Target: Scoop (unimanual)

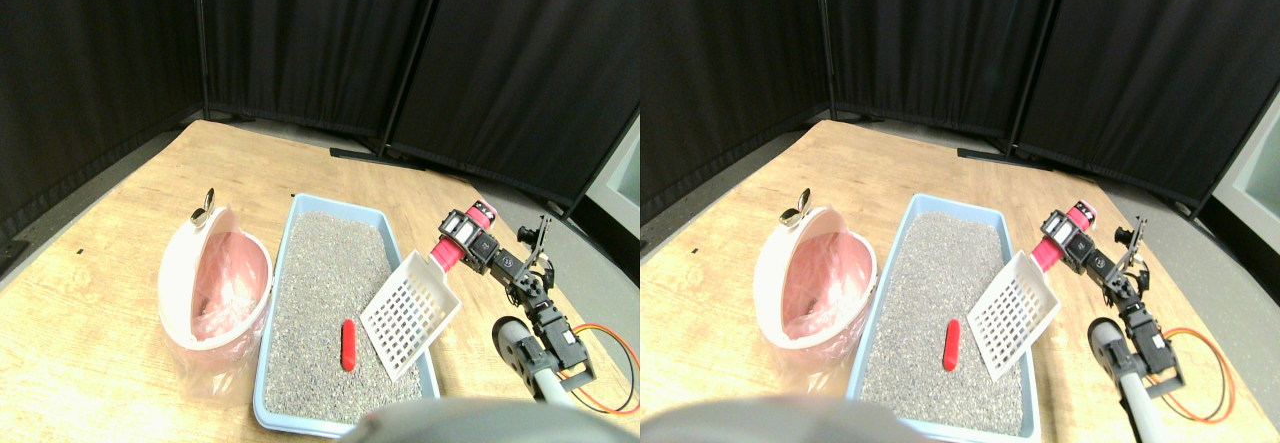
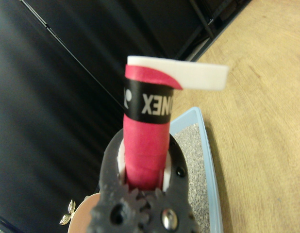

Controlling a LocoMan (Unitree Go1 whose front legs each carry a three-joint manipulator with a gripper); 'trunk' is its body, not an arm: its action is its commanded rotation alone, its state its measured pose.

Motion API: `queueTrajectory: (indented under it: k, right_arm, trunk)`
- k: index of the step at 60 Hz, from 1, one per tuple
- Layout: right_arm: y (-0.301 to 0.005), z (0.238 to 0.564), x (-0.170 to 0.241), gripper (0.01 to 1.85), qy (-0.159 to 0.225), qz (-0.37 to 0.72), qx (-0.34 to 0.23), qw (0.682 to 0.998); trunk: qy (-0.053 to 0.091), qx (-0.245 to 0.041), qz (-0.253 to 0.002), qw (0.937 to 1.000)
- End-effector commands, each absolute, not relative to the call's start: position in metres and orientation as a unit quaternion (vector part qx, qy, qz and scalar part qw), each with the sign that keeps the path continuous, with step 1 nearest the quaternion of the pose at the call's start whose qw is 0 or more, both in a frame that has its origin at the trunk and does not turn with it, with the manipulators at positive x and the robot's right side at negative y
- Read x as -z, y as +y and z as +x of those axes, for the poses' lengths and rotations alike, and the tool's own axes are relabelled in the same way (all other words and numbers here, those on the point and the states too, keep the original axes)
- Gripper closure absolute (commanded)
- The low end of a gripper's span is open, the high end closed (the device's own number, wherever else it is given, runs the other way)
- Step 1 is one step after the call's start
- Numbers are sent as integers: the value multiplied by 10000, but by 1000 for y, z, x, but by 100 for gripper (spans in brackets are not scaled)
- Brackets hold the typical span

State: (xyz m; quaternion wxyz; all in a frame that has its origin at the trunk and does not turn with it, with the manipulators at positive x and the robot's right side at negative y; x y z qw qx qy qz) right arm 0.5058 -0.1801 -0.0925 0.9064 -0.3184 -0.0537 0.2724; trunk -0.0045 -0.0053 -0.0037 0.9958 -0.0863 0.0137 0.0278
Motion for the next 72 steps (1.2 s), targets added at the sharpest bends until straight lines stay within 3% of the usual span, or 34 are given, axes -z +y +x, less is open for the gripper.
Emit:
queueTrajectory:
  k: [1, 7, 9, 14, 17, 27, 33, 39, 40, 43, 44, 49, 51, 63, 72]
  right_arm:
    - [-178, 506, 90, 180, -710, -3348, -2652, 9014]
    - [-176, 505, 94, 180, -817, -3286, -2769, 8993]
    - [-174, 503, 95, 180, -628, -3458, -2644, 8981]
    - [-170, 502, 99, 180, -792, -3536, -2761, 8902]
    - [-166, 499, 99, 180, -631, -3575, -2718, 8912]
    - [-164, 513, 104, 180, -694, -3471, -2674, 8962]
    - [-161, 515, 107, 180, -470, -3441, -2614, 9006]
    - [-155, 505, 117, 180, -238, -3313, -2542, 9083]
    - [-155, 505, 122, 180, -410, -3309, -2720, 9027]
    - [-152, 502, 129, 180, -400, -3188, -2760, 9059]
    - [-147, 495, 137, 180, -111, -2961, -2710, 9158]
    - [-143, 490, 153, 180, -143, -2803, -2850, 9165]
    - [-140, 484, 162, 180, 62, -2677, -2892, 9191]
    - [-133, 464, 202, 180, 123, -2206, -3147, 9231]
    - [-130, 457, 207, 180, 157, -2098, -3288, 9207]
  trunk:
    - [283, -373, -1020, 9937]
    - [304, -395, -1047, 9933]
    - [305, -405, -1059, 9931]
    - [317, -426, -1067, 9929]
    - [324, -432, -1075, 9927]
    - [332, -457, -1100, 9923]
    - [354, -485, -1125, 9918]
    - [410, -507, -1150, 9912]
    - [414, -508, -1156, 9911]
    - [438, -513, -1176, 9908]
    - [455, -513, -1196, 9904]
    - [516, -527, -1252, 9894]
    - [528, -538, -1261, 9891]
    - [591, -563, -1335, 9877]
    - [605, -596, -1349, 9872]
